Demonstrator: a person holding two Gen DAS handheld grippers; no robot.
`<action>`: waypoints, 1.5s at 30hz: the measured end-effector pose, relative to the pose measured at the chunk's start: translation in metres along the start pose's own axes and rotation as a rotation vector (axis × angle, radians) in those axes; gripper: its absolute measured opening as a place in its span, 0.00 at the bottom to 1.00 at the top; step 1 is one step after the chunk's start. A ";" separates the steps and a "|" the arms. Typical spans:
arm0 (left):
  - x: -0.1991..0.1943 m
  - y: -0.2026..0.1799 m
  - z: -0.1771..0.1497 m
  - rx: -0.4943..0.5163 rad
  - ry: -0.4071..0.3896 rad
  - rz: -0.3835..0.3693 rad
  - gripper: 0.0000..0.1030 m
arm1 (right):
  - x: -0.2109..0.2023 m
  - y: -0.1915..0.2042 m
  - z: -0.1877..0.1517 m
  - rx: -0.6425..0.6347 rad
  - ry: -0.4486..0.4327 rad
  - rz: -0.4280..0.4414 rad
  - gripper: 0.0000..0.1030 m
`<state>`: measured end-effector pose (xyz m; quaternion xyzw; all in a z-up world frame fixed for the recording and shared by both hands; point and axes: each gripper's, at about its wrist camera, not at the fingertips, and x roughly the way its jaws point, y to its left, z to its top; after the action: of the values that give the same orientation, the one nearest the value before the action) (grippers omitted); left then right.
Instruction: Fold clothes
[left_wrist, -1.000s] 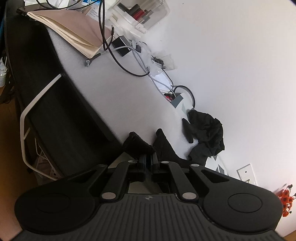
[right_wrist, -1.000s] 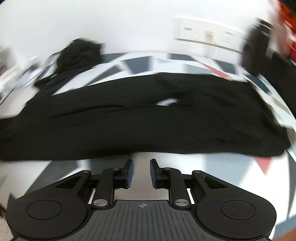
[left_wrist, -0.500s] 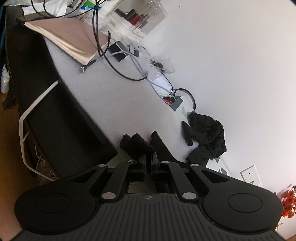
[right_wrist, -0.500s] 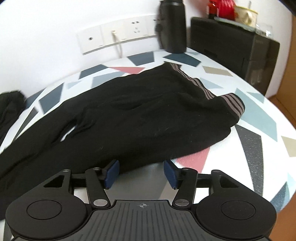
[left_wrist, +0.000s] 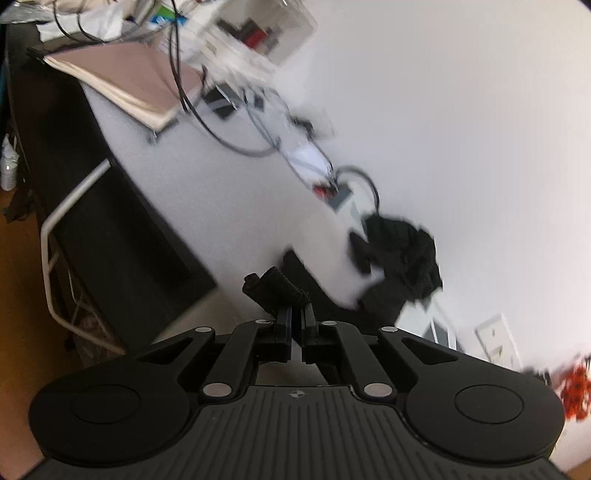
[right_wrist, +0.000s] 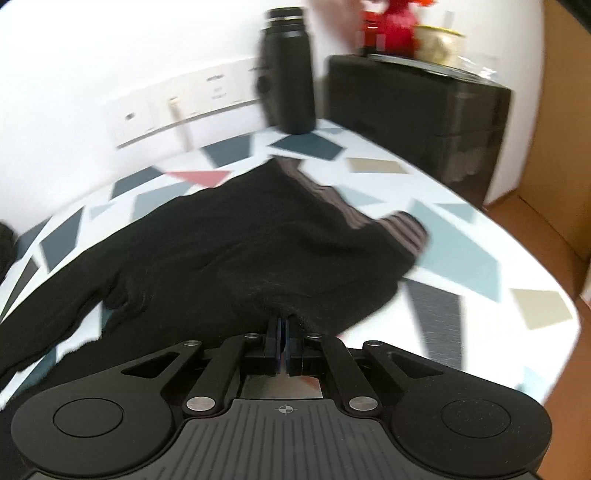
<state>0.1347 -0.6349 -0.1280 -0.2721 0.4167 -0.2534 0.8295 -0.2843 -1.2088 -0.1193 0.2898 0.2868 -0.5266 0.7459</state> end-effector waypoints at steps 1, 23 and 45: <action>0.001 -0.001 -0.005 0.015 0.021 0.006 0.04 | 0.001 -0.005 -0.001 0.010 0.010 -0.005 0.01; -0.003 0.047 -0.046 -0.263 0.090 -0.067 0.48 | 0.013 -0.009 -0.017 0.141 0.130 0.124 0.30; -0.001 0.013 -0.024 -0.217 -0.053 -0.078 0.06 | 0.032 -0.034 -0.011 0.316 0.105 0.243 0.18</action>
<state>0.1162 -0.6308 -0.1480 -0.3828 0.4088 -0.2316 0.7954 -0.3093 -1.2299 -0.1543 0.4627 0.2019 -0.4556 0.7332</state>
